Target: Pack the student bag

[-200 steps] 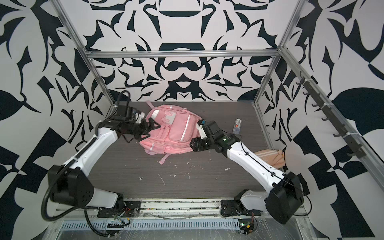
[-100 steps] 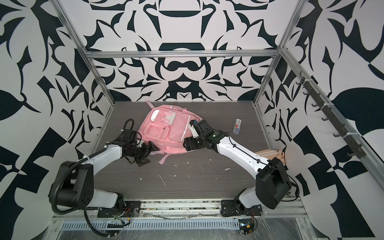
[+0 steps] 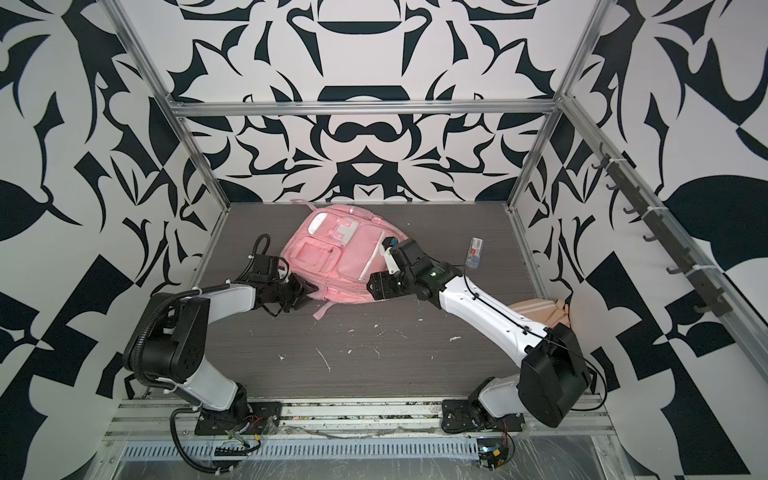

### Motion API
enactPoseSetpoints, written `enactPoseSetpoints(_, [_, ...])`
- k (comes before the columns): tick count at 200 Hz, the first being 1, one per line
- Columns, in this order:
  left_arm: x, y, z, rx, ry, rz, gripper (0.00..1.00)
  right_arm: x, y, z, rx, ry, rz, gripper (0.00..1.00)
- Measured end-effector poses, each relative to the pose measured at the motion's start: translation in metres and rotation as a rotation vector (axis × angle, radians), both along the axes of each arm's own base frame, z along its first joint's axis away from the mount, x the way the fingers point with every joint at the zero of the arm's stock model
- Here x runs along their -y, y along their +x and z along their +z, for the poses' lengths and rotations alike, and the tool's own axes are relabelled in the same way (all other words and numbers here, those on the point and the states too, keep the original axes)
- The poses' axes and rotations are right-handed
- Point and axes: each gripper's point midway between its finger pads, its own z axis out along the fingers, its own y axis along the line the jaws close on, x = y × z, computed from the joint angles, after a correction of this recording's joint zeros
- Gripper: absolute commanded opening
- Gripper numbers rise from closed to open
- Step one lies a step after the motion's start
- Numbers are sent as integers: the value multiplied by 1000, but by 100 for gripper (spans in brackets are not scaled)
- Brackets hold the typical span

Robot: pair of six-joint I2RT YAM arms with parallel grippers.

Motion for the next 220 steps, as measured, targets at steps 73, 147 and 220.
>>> enactPoseSetpoints(73, [8,2,21,18,-38,25,0,-2,0,-2,-6,5,4,77])
enactPoseSetpoints(147, [62,15,134,129,-131,-31,0,-17,-21,3,-8,146,101,78])
enactPoseSetpoints(220, [117,26,171,139,-188,-91,0,-19,-11,8,37,209,39,84])
